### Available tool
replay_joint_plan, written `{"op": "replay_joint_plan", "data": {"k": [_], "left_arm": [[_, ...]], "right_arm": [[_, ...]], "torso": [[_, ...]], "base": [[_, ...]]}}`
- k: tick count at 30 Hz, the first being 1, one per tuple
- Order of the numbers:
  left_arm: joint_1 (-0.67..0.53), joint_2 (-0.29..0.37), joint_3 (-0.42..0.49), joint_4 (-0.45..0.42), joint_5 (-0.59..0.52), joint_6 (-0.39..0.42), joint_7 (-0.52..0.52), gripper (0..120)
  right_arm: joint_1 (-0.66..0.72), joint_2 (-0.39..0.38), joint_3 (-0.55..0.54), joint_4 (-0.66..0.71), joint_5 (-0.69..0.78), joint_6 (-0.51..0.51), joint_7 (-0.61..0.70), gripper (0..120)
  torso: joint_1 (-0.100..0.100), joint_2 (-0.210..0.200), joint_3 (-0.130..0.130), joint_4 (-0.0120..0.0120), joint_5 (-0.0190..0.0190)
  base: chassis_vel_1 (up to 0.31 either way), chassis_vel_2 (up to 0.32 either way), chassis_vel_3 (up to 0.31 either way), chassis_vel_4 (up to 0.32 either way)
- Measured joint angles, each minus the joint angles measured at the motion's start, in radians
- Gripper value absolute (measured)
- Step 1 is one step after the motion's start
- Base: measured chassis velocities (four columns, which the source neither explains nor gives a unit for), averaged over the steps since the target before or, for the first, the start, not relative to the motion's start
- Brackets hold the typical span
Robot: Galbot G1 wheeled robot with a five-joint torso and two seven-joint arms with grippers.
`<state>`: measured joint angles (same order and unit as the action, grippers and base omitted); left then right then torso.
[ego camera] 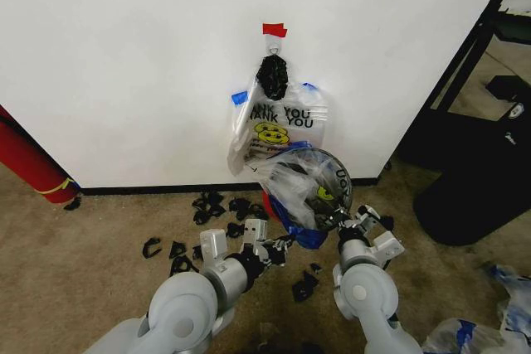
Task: Pick up the garbage bag from the wall and place it over the trash bin.
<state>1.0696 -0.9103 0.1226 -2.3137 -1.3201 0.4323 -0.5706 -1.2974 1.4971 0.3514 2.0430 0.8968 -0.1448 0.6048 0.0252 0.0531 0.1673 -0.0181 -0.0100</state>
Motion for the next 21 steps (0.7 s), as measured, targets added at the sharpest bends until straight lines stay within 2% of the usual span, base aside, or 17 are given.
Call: {"op": "replay_joint_plan", "data": {"k": [6, 10, 12, 17, 21], "left_arm": [[0.032, -0.001, 0.010, 0.041, 0.036, 0.001, 0.014, 0], [0.005, -0.026, 0.019, 0.111, 0.053, 0.001, 0.016, 0], [0.002, -0.028, 0.020, 0.114, 0.053, 0.001, 0.016, 0], [-0.069, -0.069, 0.041, 0.235, 0.077, -0.006, 0.015, 0], [-0.070, -0.087, 0.042, 0.271, 0.098, -0.009, 0.016, 0]], "right_arm": [[0.002, -0.001, 0.020, 0.022, 0.090, -0.014, 0.031, 0], [-0.012, -0.013, 0.027, 0.051, 0.132, -0.032, 0.042, 0], [-0.012, -0.013, 0.027, 0.052, 0.133, -0.033, 0.042, 0], [-0.027, -0.037, 0.034, 0.083, 0.155, -0.053, 0.052, 0], [-0.027, -0.043, 0.028, 0.087, 0.161, -0.059, 0.054, 0]], "torso": [[0.000, 0.000, 0.000, 0.0002, 0.0001], [0.000, 0.000, 0.000, 0.0001, 0.0000], [0.000, 0.000, 0.000, 0.0001, 0.0000], [0.000, 0.000, 0.000, -0.0002, 0.0000], [0.000, 0.000, 0.000, 0.0000, 0.0001]], "base": [[0.000, 0.000, 0.000, 0.000], [0.000, 0.000, 0.000, 0.000], [0.000, 0.000, 0.000, 0.000], [0.000, 0.000, 0.000, 0.000], [0.000, 0.000, 0.000, 0.000]]}}
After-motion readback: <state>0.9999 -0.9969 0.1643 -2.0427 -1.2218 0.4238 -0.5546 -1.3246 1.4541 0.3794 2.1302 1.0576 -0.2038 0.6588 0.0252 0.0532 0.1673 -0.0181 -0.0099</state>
